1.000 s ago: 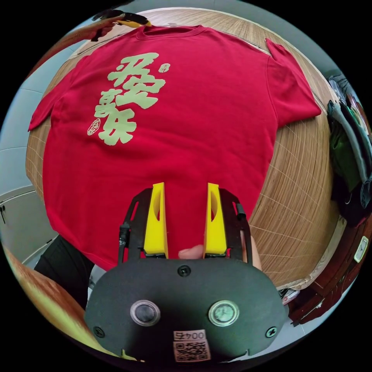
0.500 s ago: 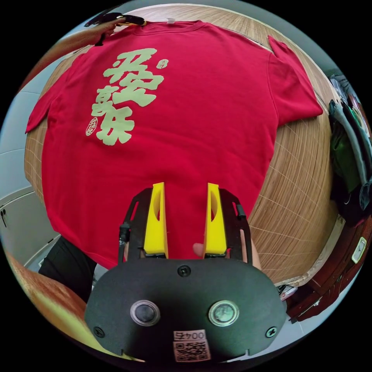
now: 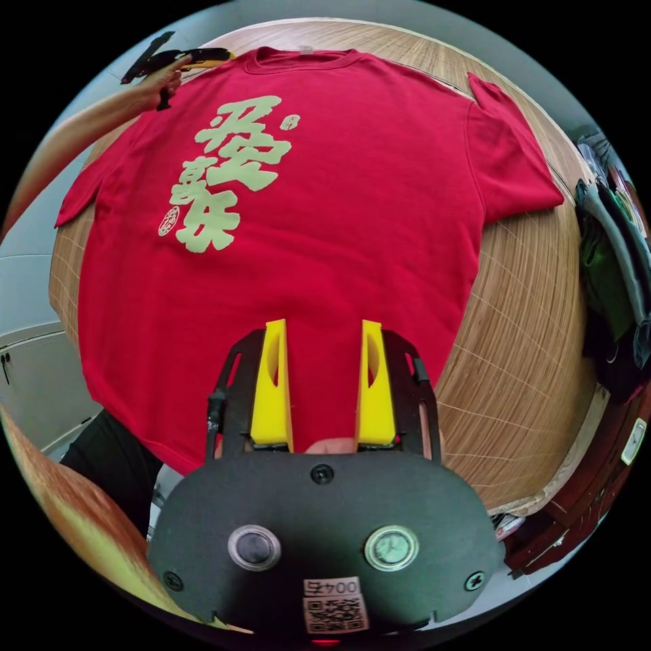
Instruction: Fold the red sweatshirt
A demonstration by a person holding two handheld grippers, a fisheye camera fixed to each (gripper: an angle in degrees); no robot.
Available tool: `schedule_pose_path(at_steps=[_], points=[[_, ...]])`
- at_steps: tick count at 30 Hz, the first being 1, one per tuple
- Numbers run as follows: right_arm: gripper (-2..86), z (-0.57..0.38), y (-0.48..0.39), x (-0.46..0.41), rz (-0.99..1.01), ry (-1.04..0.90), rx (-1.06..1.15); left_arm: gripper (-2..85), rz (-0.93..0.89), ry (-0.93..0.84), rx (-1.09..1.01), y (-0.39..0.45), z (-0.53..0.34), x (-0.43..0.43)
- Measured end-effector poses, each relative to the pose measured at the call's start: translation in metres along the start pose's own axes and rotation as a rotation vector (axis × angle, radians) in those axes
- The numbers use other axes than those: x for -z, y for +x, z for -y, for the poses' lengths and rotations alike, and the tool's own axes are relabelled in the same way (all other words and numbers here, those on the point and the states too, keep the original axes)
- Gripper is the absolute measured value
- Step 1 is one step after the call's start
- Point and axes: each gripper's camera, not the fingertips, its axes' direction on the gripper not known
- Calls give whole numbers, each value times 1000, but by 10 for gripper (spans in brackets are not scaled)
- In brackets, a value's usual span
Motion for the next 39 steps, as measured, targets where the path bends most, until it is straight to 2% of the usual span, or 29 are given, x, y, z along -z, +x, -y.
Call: schedule_pose_path(at_steps=[2, 3, 5, 8, 11, 13, 15, 16, 19, 21, 26, 30, 32, 34, 37, 39], points=[[157, -5, -2, 4, 1, 8, -9, 65, -11, -53, -72, 9, 15, -17], [157, -8, -4, 7, 6, 11, -11, 52, 7, -161, -104, 12, 22, -37], [158, -11, -7, 12, 7, 11, -14, 42, 36, -122, -71, 11, 28, -28], [161, -18, -8, 23, 32, 19, -28, 33, -15, -23, -46, 19, 19, 2], [180, -22, 10, 40, 228, 36, -72, 25, -6, 17, -104, 40, -19, 24], [181, -25, 47, 62, 458, 120, -167, 17, -12, -27, -127, 53, -55, 19], [177, -28, 85, 82, 504, 227, -283, 12, 8, -83, -137, 60, -76, 6], [172, -28, 115, 95, 493, 302, -369, 9, 23, -112, -132, 62, -86, -5], [165, -21, 197, 115, 519, 465, -587, 5, 42, -10, -124, 64, -103, -9], [161, -7, 237, 118, 498, 504, -677, 4, 60, -12, -119, 66, -103, -12], [140, 48, 292, 109, 449, 445, -783, 3, 94, -3, -141, 71, -105, -16], [58, 75, 283, 110, 420, 393, -833, 3, 64, -1, -127, 65, -104, -19], [48, 91, 246, 140, 331, 440, -728, 3, 53, -1, -122, 62, -104, -20], [54, 120, 153, 184, 194, 483, -362, 3, 56, 0, -124, 62, -103, -22], [96, 124, 43, 213, 100, 518, 24, 3, 88, 3, -139, 67, -103, -23], [119, 116, 20, 219, 32, 540, 73, 3, 117, 5, -151, 72, -103, -24]])
